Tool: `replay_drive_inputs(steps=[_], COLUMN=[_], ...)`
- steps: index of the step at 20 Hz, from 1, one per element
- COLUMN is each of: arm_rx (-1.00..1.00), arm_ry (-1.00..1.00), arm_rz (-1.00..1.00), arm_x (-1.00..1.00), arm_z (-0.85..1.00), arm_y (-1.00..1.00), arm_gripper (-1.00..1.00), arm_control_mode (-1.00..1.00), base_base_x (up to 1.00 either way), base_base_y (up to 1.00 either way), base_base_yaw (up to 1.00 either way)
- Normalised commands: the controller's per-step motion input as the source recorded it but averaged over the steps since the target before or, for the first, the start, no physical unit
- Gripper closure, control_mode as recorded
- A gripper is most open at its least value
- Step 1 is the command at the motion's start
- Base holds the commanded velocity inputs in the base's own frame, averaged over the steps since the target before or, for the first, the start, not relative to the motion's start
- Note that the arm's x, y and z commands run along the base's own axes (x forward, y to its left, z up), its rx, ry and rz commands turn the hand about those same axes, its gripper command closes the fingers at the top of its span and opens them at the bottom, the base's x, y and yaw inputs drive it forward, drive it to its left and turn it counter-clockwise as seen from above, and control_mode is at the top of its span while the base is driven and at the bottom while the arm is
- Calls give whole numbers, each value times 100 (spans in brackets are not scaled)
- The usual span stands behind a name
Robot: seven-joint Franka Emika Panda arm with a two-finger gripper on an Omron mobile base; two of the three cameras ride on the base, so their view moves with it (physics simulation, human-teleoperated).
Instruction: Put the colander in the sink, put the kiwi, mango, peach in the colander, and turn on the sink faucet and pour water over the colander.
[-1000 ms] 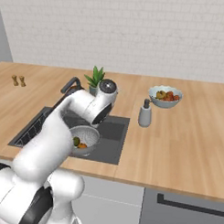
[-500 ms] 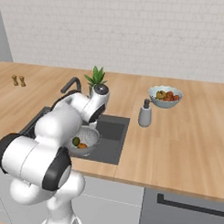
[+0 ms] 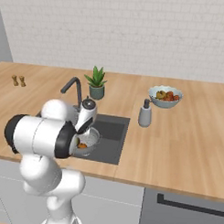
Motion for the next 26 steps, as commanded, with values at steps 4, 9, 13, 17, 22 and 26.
replay_drive_inputs(steps=[4,9,13,17,22,26], arm_rx=[0,0,0,0,0,0], arm_ry=[2,-2,-10,-3,0,-9], arm_rz=[7,6,7,5,6,8], arm_x=[31,4,-13,0,0,0], arm_z=[-43,-38,-31,-54,-69,-50], arm_y=[11,17,51,17,0,18], arm_gripper=[100,100,100,100,100,100], arm_control_mode=[-100,-100,-100,-100,-100,-100], base_base_x=[0,0,0,0,0,0], base_base_y=[0,0,0,0,0,0], base_base_yaw=[0,0,0,0,0,0])
